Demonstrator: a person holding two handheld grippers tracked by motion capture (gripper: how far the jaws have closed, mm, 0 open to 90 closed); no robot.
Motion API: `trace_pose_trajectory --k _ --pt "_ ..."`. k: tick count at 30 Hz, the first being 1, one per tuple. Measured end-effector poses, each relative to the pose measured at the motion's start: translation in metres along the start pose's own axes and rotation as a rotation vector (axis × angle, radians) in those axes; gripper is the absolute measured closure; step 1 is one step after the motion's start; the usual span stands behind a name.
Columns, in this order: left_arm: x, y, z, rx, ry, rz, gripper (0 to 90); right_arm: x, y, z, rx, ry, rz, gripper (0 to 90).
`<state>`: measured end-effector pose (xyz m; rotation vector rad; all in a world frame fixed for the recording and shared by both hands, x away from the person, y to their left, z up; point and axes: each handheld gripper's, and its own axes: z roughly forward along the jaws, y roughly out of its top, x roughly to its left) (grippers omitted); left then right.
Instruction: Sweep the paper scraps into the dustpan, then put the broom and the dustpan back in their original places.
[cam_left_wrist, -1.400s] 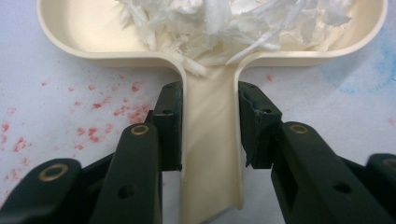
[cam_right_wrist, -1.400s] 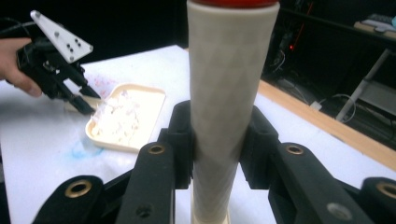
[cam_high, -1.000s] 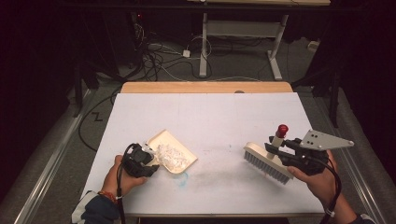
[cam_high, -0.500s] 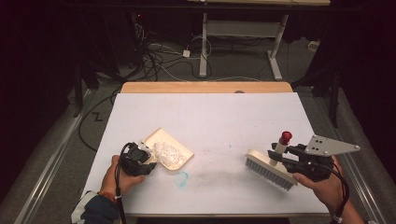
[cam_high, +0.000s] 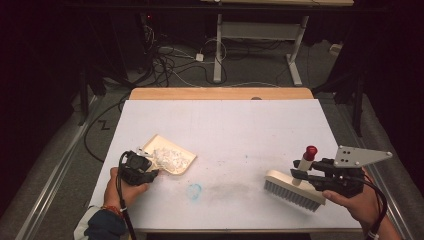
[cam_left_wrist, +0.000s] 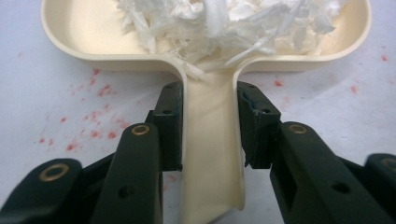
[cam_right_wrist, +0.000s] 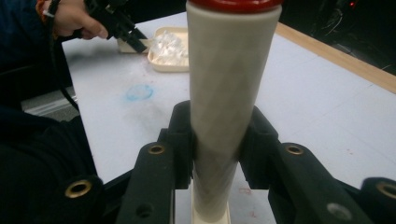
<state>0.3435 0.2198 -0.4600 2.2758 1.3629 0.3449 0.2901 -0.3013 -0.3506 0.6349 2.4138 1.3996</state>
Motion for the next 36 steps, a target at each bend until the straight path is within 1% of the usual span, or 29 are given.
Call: trace_pose_trajectory --k 2,3,5,6,10,13,14,16,19,21,22,26,27,28,30,31,32,33,34,36 --pt "0.002 0.000 0.001 -0.004 0.004 -0.013 63.2 0.001 0.000 0.001 0.033 0.018 -0.016 70.3" --pt "0.002 0.000 0.001 -0.006 0.004 -0.023 63.2 0.002 -0.001 0.001 0.043 0.019 -0.015 70.3" --pt "0.003 0.000 0.002 -0.010 0.010 -0.026 63.3 0.001 -0.001 0.002 0.059 0.023 -0.022 70.3" --pt "0.004 0.001 0.003 -0.012 0.009 -0.035 63.3 0.001 -0.001 0.002 0.061 0.019 -0.023 70.3" --pt "0.004 0.001 0.004 -0.014 0.014 -0.051 63.2 -0.003 -0.004 0.004 0.076 0.020 -0.004 70.3" --pt "0.005 0.001 0.006 -0.022 0.015 -0.071 63.2 -0.009 -0.006 0.008 0.084 0.021 0.016 70.3" --pt "0.005 0.001 0.007 -0.024 0.015 -0.091 63.2 -0.011 -0.007 0.009 0.084 0.027 0.022 70.3" --pt "0.004 0.003 0.009 -0.021 0.018 -0.102 63.2 -0.017 -0.006 0.010 0.082 0.029 0.040 70.3" --pt "0.002 0.006 0.011 -0.034 0.022 -0.125 63.2 -0.027 -0.006 0.013 0.081 0.025 0.062 70.1" --pt "-0.001 0.008 0.013 -0.042 0.009 -0.138 61.1 -0.034 -0.006 0.015 0.085 0.028 0.074 69.5" --pt "-0.003 0.008 0.014 -0.045 0.007 -0.143 59.3 -0.037 -0.006 0.016 0.086 0.019 0.080 69.0" --pt "-0.013 0.009 0.016 -0.049 -0.012 -0.113 54.5 -0.049 -0.003 0.023 0.101 -0.010 0.095 66.5" --pt "-0.015 0.010 0.016 -0.049 -0.011 -0.104 53.2 -0.052 -0.002 0.025 0.107 -0.015 0.094 65.8" --pt "-0.018 0.010 0.015 -0.058 -0.017 -0.099 52.3 -0.055 0.000 0.027 0.111 -0.021 0.094 64.8" --pt "-0.020 0.011 0.014 -0.065 -0.013 -0.087 50.1 -0.062 0.003 0.033 0.119 -0.041 0.100 63.9" --pt "-0.021 0.011 0.014 -0.068 -0.017 -0.073 49.6 -0.066 0.004 0.037 0.124 -0.045 0.107 63.0" --pt "-0.022 0.011 0.013 -0.080 -0.023 -0.065 48.4 -0.069 0.005 0.040 0.126 -0.060 0.112 62.2" --pt "-0.023 0.010 0.013 -0.087 -0.023 -0.060 48.1 -0.074 0.007 0.045 0.130 -0.072 0.124 61.8" --pt "-0.024 0.010 0.012 -0.089 -0.025 -0.056 47.9 -0.077 0.008 0.049 0.136 -0.074 0.129 61.4" --pt "-0.026 0.009 0.011 -0.099 -0.041 -0.063 46.3 -0.086 0.011 0.058 0.140 -0.090 0.143 61.0"
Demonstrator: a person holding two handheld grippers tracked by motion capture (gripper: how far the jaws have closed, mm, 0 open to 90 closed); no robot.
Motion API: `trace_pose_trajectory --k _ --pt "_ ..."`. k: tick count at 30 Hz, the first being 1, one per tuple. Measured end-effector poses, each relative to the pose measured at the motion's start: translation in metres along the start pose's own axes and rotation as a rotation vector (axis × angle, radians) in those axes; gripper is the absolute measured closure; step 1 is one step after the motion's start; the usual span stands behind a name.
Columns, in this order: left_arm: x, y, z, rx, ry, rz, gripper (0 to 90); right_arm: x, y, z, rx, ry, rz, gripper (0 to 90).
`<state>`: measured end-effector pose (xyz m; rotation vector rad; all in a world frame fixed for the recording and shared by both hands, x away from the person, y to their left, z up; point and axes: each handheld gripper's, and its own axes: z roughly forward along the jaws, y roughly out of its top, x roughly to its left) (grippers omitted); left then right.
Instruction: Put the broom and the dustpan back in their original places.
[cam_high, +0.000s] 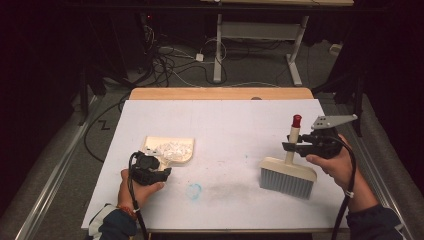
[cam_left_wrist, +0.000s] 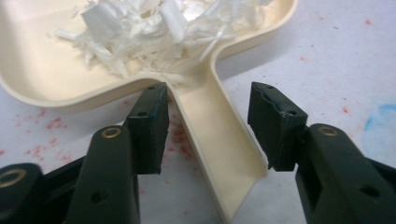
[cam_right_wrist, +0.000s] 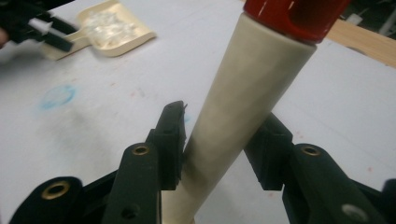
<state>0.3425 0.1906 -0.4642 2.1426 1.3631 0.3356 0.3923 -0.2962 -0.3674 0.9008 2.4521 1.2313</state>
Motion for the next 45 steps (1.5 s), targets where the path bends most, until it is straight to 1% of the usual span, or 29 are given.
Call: trace_pose_trajectory --k 1,3,4,6,8,9,10,12,13,14,16,18,19,21,22,23,24,26,29,32,33,34,35,38,43,44,45 --pt "-0.001 0.000 -0.001 -0.007 0.000 0.005 45.3 -0.003 0.003 0.005 0.001 -0.017 0.008 60.5" --pt "-0.002 0.000 -0.004 -0.021 0.024 0.036 40.9 -0.010 0.008 0.015 0.003 -0.067 0.023 57.4" --pt "-0.001 0.001 -0.006 -0.037 0.034 0.052 38.9 -0.014 0.011 0.018 -0.002 -0.102 0.040 54.5" --pt "0.001 0.000 -0.010 -0.086 0.044 0.075 35.7 -0.022 0.014 0.024 -0.022 -0.136 0.079 52.2" --pt "0.001 -0.001 -0.013 -0.135 0.068 0.111 30.5 -0.025 0.016 0.027 -0.027 -0.194 0.081 51.2" --pt "0.000 -0.002 -0.015 -0.163 0.073 0.133 26.0 -0.026 0.017 0.029 -0.025 -0.214 0.073 49.9" --pt "-0.001 -0.003 -0.016 -0.190 0.074 0.157 25.6 -0.026 0.017 0.030 -0.034 -0.230 0.071 50.8" --pt "-0.004 -0.005 -0.020 -0.241 0.065 0.188 21.6 -0.028 0.018 0.031 -0.062 -0.246 0.082 49.9" --pt "-0.005 -0.006 -0.022 -0.252 0.063 0.199 21.0 -0.028 0.019 0.031 -0.080 -0.271 0.079 49.3" --pt "-0.007 -0.008 -0.023 -0.270 0.064 0.213 20.6 -0.028 0.019 0.031 -0.089 -0.286 0.077 49.3" --pt "-0.010 -0.013 -0.026 -0.300 0.059 0.236 20.1 -0.026 0.020 0.032 -0.107 -0.305 0.075 47.8" --pt "-0.011 -0.016 -0.027 -0.308 0.047 0.254 18.9 -0.024 0.021 0.032 -0.125 -0.321 0.057 46.6" --pt "-0.012 -0.018 -0.027 -0.314 0.045 0.262 18.9 -0.022 0.021 0.031 -0.134 -0.324 0.056 46.3" --pt "-0.013 -0.023 -0.025 -0.319 0.039 0.274 18.9 -0.021 0.020 0.030 -0.155 -0.348 0.046 44.5" --pt "-0.013 -0.024 -0.025 -0.321 0.041 0.277 18.9 -0.020 0.020 0.029 -0.162 -0.344 0.044 43.0" --pt "-0.014 -0.026 -0.024 -0.326 0.041 0.280 18.9 -0.020 0.020 0.029 -0.167 -0.337 0.045 42.0" --pt "-0.014 -0.027 -0.024 -0.326 0.035 0.290 18.9 -0.020 0.019 0.028 -0.172 -0.342 0.053 40.9" --pt "-0.015 -0.029 -0.024 -0.331 0.044 0.295 18.0 -0.020 0.017 0.030 -0.184 -0.348 0.057 38.8" --pt "-0.017 -0.030 -0.025 -0.335 0.045 0.307 17.8 -0.018 0.012 0.033 -0.206 -0.360 0.072 36.1" --pt "-0.018 -0.031 -0.025 -0.333 0.050 0.319 18.5 -0.016 0.010 0.037 -0.198 -0.363 0.066 30.3" --pt "-0.019 -0.031 -0.024 -0.334 0.051 0.320 18.5 -0.015 0.010 0.038 -0.196 -0.376 0.068 28.7" --pt "-0.019 -0.031 -0.024 -0.332 0.050 0.325 18.6 -0.013 0.010 0.038 -0.202 -0.401 0.077 24.5" --pt "-0.020 -0.032 -0.023 -0.327 0.051 0.327 18.7 -0.013 0.011 0.038 -0.213 -0.421 0.075 21.8" --pt "-0.022 -0.032 -0.020 -0.316 0.053 0.348 18.8 -0.010 0.011 0.035 -0.238 -0.461 0.073 18.2" --pt "-0.026 -0.033 -0.017 -0.303 0.049 0.371 18.8 -0.005 0.012 0.034 -0.258 -0.476 0.076 16.6" --pt "-0.025 -0.032 -0.017 -0.309 0.051 0.387 19.0 -0.004 0.012 0.034 -0.260 -0.467 0.070 16.7" --pt "-0.026 -0.033 -0.017 -0.309 0.049 0.391 19.7 -0.002 0.012 0.034 -0.263 -0.467 0.068 16.6"
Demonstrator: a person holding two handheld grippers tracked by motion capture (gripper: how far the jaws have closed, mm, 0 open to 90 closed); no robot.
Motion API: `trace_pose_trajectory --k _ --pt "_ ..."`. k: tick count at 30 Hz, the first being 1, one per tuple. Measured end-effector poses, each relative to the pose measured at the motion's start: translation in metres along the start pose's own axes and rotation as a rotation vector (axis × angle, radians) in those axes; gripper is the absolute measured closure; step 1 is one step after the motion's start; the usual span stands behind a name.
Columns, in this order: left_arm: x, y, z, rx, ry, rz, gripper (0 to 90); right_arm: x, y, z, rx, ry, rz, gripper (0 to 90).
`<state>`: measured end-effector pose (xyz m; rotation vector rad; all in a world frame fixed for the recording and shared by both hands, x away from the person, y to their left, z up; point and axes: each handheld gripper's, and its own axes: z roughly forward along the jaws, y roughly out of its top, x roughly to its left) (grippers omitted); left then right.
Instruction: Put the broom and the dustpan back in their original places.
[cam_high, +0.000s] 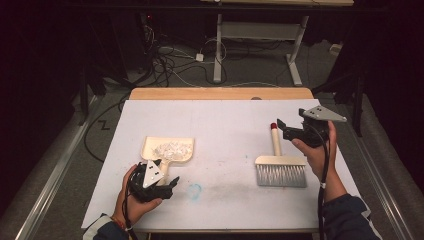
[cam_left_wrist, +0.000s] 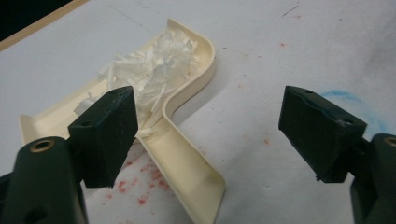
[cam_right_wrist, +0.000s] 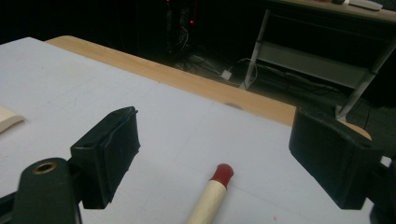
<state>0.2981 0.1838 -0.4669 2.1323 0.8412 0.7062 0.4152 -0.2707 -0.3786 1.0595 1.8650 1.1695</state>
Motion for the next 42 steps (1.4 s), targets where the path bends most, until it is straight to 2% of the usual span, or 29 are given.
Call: trace_pose_trajectory --k 6,10,12,14,16,32,38,42 --pt "0.000 0.000 -0.001 -0.007 -0.013 0.003 19.1 0.008 0.002 -0.004 -0.023 0.004 -0.026 16.5" --pt "0.000 0.000 -0.002 -0.014 0.001 0.010 19.0 0.013 0.004 -0.009 -0.026 0.005 -0.048 16.7" --pt "0.000 0.001 -0.005 -0.025 0.009 0.015 19.3 0.017 0.005 -0.011 -0.024 0.003 -0.078 16.7" --pt "0.000 0.001 -0.005 -0.031 0.016 0.015 19.5 0.019 0.006 -0.014 -0.041 0.012 -0.092 17.0" --pt "0.000 0.001 -0.005 -0.028 0.011 0.014 19.5 0.022 0.007 -0.016 -0.044 0.017 -0.079 17.1" --pt "-0.002 0.001 -0.004 -0.011 -0.003 0.030 19.4 0.034 0.009 -0.039 -0.055 0.059 -0.131 17.4" --pt "-0.003 0.001 -0.002 0.013 0.004 0.039 19.4 0.040 0.010 -0.050 -0.083 0.076 -0.149 18.0" --pt "-0.003 0.001 -0.003 0.005 -0.002 0.040 19.4 0.041 0.011 -0.056 -0.094 0.085 -0.145 18.0"
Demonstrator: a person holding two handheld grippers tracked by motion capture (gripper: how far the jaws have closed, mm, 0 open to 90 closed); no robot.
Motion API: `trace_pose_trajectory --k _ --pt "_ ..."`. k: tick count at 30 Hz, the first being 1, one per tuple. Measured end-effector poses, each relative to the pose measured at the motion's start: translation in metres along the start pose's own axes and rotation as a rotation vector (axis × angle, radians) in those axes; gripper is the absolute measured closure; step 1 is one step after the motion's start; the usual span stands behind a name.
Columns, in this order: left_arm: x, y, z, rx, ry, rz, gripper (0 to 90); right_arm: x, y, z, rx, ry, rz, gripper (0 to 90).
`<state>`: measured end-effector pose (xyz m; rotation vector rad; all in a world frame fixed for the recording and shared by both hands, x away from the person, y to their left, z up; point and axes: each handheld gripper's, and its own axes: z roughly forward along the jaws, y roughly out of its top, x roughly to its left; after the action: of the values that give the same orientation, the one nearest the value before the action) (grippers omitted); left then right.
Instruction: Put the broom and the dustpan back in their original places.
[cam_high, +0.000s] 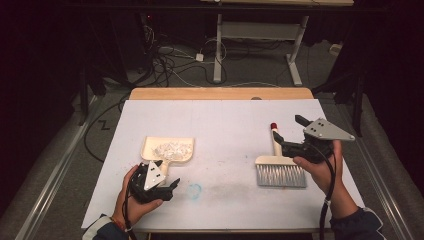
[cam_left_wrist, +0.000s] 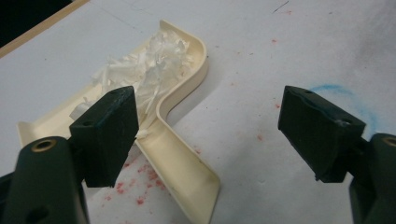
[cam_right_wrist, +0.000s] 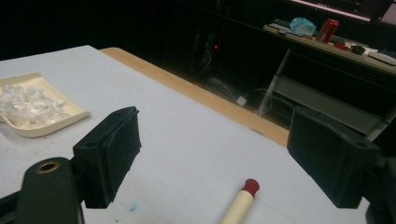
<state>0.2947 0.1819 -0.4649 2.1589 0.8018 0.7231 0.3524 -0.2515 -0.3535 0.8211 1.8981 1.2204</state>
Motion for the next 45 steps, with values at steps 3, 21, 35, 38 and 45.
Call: trace_pose_trajectory --k 3,21,35,38,45 --pt "-0.001 0.000 -0.001 0.006 -0.005 0.000 19.2 0.002 0.001 -0.003 0.003 0.002 -0.012 18.0" --pt "-0.002 0.002 -0.003 -0.003 -0.003 0.015 18.9 0.020 -0.001 -0.022 0.017 0.050 -0.068 17.9" --pt "-0.003 0.003 -0.004 -0.010 0.004 0.025 18.9 0.027 -0.017 -0.042 0.021 0.069 -0.096 18.0" --pt "-0.003 0.003 -0.004 -0.004 0.002 0.033 18.9 0.025 -0.021 -0.045 0.021 0.066 -0.094 18.0" --pt "-0.004 0.003 -0.003 0.000 -0.005 0.036 18.6 0.020 -0.031 -0.049 0.032 0.050 -0.096 18.0"
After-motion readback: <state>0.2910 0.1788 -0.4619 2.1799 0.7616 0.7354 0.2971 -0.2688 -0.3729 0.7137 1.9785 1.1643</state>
